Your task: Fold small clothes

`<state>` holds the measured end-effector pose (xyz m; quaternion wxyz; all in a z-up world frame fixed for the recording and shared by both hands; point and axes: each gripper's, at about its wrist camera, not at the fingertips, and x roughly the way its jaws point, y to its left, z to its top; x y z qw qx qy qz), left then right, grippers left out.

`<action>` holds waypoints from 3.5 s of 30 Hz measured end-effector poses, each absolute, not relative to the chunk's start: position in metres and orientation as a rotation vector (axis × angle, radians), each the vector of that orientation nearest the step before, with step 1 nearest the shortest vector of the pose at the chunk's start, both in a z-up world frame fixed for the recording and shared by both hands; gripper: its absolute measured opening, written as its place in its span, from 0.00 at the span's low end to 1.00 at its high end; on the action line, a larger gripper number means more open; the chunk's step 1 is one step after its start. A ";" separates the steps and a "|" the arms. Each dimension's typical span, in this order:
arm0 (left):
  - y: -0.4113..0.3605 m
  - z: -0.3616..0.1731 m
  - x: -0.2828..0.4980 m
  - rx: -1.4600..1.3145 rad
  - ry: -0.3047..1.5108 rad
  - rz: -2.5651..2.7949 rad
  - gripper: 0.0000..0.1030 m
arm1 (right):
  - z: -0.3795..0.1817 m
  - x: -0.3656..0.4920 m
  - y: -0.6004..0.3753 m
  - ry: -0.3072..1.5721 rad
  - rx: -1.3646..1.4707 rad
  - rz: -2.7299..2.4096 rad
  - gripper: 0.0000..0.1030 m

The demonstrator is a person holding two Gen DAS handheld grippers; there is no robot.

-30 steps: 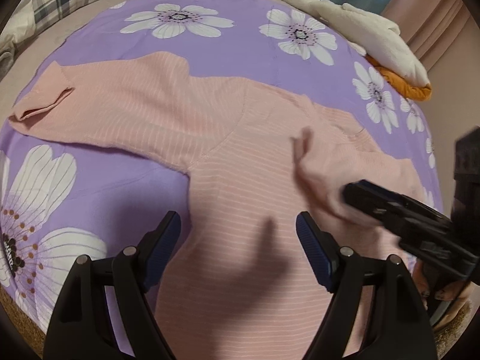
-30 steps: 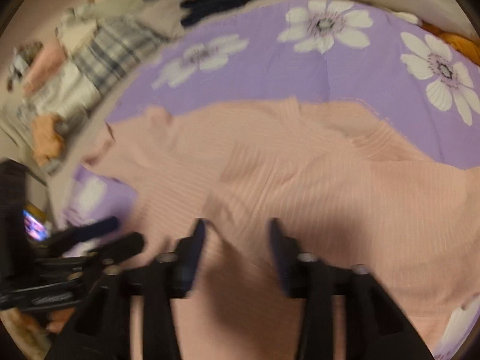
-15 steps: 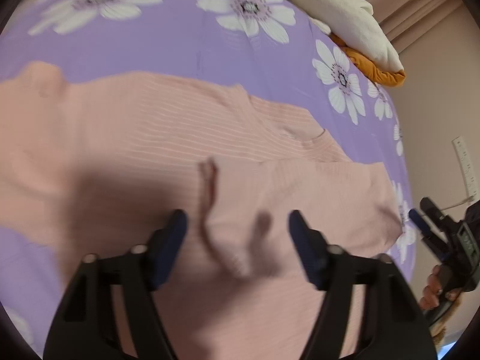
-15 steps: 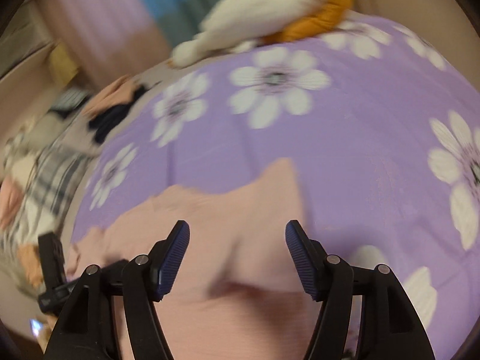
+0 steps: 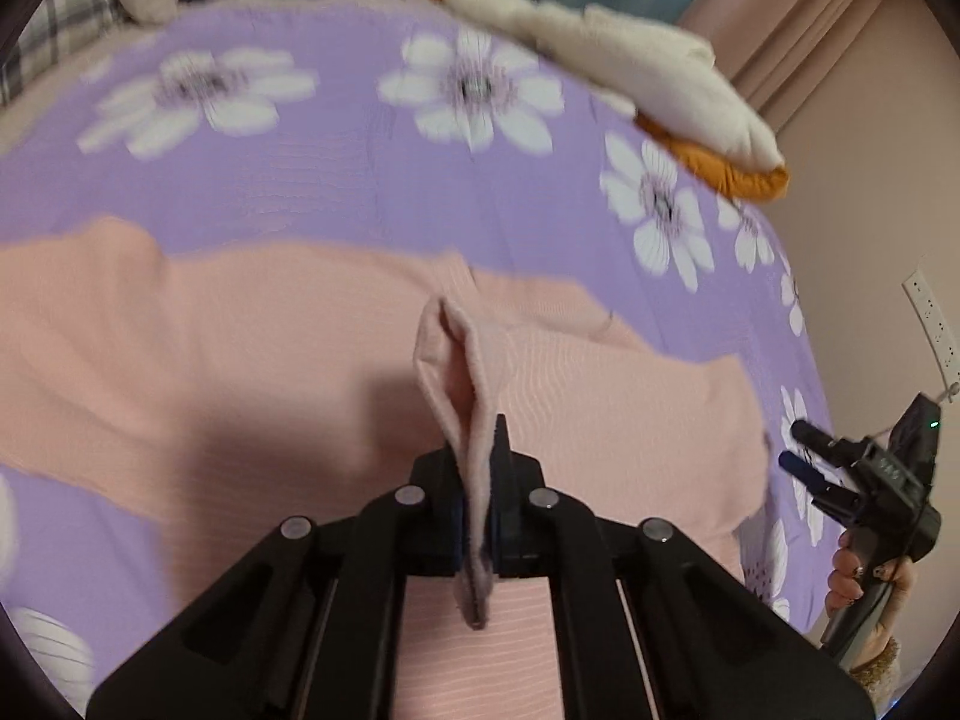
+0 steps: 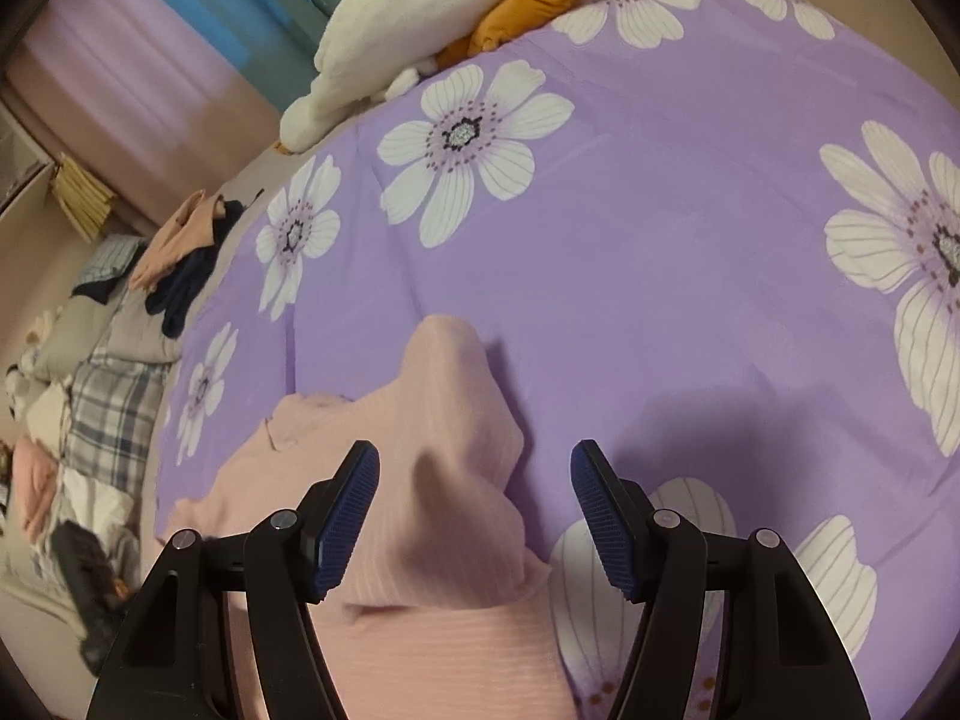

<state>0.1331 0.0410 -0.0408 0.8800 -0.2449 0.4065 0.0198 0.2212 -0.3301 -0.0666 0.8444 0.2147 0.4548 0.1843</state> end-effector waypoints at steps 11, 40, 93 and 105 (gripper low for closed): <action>0.091 -0.059 0.122 -0.499 0.886 0.183 0.05 | -0.079 0.234 -0.314 1.017 0.442 0.436 0.64; 0.083 -0.093 0.131 -0.428 0.961 0.201 0.07 | -0.057 0.275 -0.238 0.792 0.100 0.557 0.06; 0.100 -0.096 0.108 -0.520 0.959 0.173 0.09 | -0.100 0.318 -0.142 1.339 -0.030 0.792 0.08; 0.104 -0.094 0.103 -0.551 0.946 0.164 0.09 | -0.053 0.310 -0.141 1.071 -0.116 0.642 0.05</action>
